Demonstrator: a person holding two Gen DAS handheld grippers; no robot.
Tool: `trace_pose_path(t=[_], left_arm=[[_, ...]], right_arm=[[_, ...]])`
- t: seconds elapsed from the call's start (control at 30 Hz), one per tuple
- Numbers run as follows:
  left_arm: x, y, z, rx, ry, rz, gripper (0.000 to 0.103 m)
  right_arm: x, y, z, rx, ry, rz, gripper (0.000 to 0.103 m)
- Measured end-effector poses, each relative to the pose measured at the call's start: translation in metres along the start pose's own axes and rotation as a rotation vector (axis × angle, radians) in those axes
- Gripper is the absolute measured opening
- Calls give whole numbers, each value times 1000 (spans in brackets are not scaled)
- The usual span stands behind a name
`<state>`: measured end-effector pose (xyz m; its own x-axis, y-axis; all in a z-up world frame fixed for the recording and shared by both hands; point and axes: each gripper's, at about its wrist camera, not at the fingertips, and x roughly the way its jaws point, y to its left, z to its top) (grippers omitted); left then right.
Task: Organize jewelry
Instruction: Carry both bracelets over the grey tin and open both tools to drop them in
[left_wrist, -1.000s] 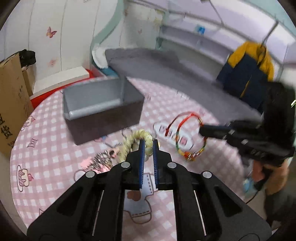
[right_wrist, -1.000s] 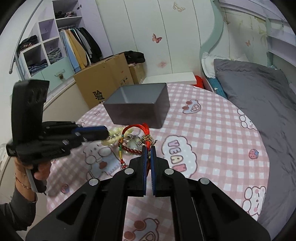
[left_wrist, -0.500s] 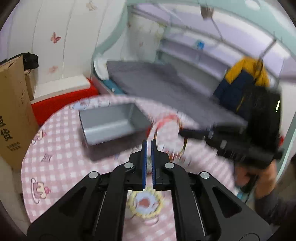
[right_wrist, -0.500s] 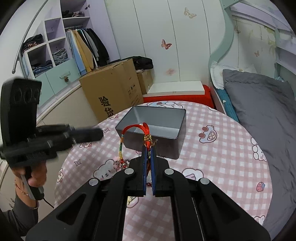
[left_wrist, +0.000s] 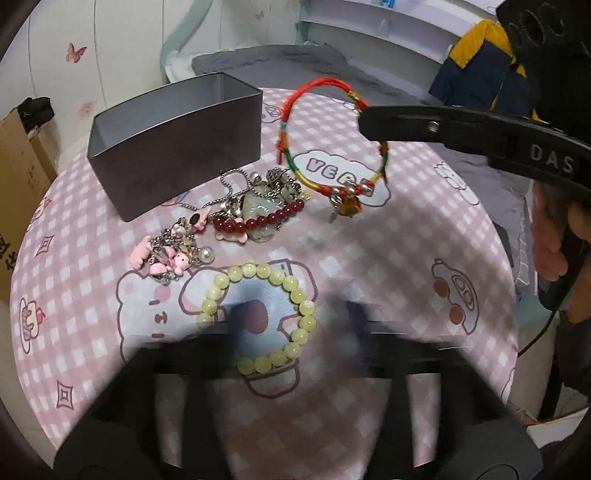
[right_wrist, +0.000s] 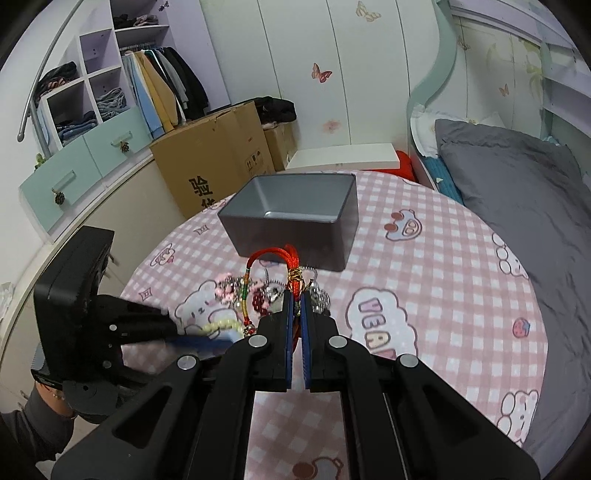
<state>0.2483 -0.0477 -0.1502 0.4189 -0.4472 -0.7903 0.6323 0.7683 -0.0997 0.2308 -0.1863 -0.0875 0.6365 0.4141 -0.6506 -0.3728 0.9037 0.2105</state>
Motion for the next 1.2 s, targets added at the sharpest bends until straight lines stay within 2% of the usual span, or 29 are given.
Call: trace_pose_path(t=[0.13, 0.23, 0.27, 0.3, 0.33, 0.37, 0.4, 0.57, 0.87, 1.0, 1.1, 1.2], left_arm=[[6, -9, -2, 18, 21, 30, 68], [14, -16, -5, 44, 41, 87, 56], [13, -16, -6, 44, 41, 89, 51], [13, -17, -6, 45, 38, 98, 35], [12, -17, -5, 43, 38, 97, 27], [11, -17, -5, 42, 39, 92, 15], [11, -17, -6, 40, 40, 89, 13], [0, 1, -4, -26, 18, 11, 9], [-70, 43, 35, -121, -209, -113, 9], [-94, 62, 61, -133, -310, -106, 9], [-95, 77, 81, -164, -348, -103, 9], [-85, 89, 96, -182, -347, -85, 9]], right_arm=[[-3, 1, -6, -2, 9, 6, 3], [-5, 0, -9, 0, 9, 12, 3], [-5, 0, -9, 1, 9, 13, 3], [-6, 0, -9, 1, 8, 14, 3], [-7, 0, -9, 0, 8, 14, 3], [-7, 0, -9, 0, 7, 15, 3], [-7, 0, -9, -1, 6, 17, 3], [-11, 3, -3, -8, -10, 26, 3], [-16, 6, 30, -15, -81, 40, 3], [-6, 4, 53, -7, -115, 42, 3], [5, 3, 67, -3, -134, 31, 3], [23, -3, 81, 15, -142, 22, 3]])
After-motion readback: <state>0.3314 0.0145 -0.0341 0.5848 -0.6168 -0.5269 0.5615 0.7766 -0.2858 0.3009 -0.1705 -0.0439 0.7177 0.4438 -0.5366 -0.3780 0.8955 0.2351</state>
